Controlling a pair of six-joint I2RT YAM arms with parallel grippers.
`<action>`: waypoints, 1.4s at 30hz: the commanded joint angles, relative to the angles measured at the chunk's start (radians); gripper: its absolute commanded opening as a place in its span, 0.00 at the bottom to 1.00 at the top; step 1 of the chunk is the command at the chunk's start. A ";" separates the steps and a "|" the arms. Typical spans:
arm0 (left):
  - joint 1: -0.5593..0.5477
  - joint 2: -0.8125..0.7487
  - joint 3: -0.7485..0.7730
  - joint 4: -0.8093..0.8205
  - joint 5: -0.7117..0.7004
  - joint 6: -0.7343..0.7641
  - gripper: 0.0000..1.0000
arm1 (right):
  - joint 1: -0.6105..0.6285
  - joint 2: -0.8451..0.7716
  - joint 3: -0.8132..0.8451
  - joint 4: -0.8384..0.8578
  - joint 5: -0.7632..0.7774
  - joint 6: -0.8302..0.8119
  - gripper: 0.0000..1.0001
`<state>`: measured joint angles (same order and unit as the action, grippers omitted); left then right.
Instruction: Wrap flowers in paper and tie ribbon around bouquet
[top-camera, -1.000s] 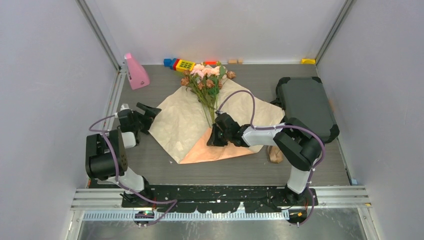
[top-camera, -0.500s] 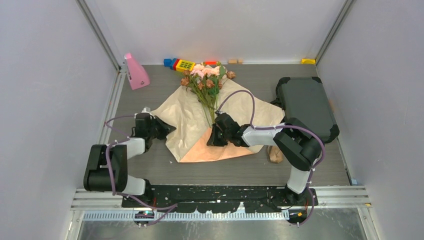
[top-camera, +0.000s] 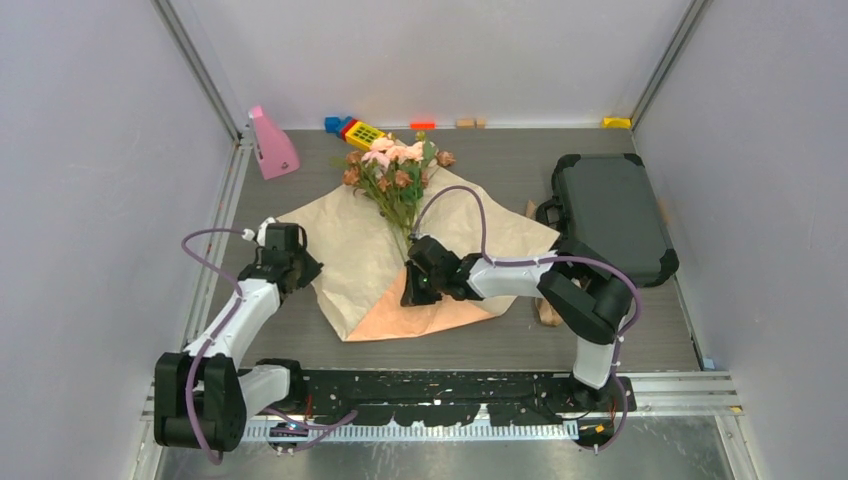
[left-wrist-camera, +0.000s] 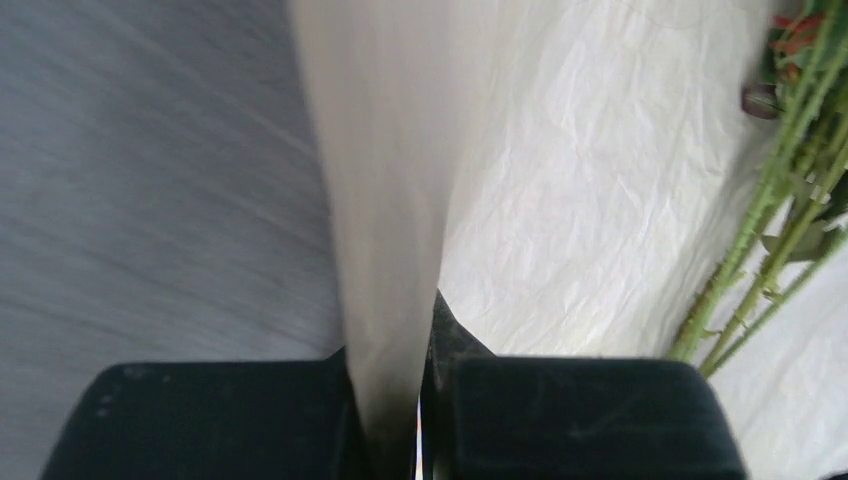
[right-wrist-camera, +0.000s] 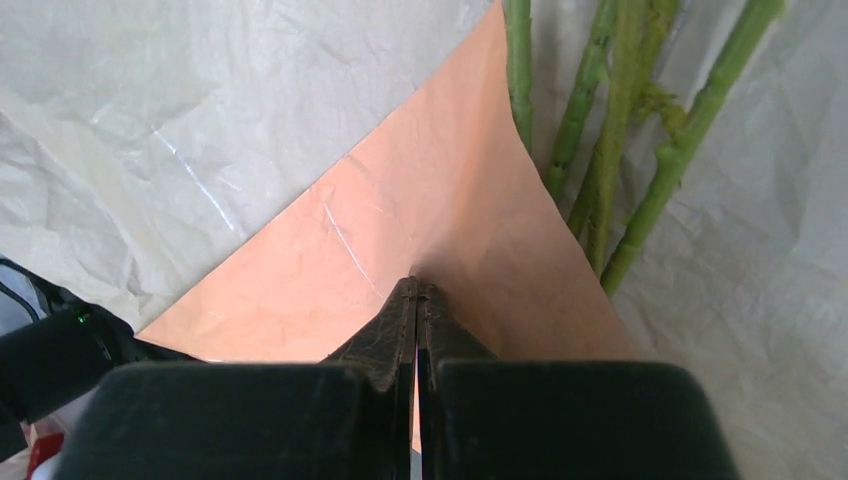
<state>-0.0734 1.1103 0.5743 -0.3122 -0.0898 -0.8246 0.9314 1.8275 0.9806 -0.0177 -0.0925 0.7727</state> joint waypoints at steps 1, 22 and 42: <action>0.006 -0.055 0.070 -0.183 -0.132 0.031 0.00 | 0.052 0.053 0.042 -0.114 0.000 -0.038 0.02; -0.379 0.017 0.351 -0.178 -0.160 -0.064 0.07 | 0.065 0.066 0.041 -0.088 0.050 -0.030 0.02; -0.525 0.335 0.570 -0.103 -0.291 -0.066 0.00 | -0.027 -0.274 -0.177 -0.001 -0.014 0.001 0.19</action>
<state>-0.5884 1.4258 1.0950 -0.4595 -0.3389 -0.9096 0.9127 1.7054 0.8444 0.0303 -0.1562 0.7879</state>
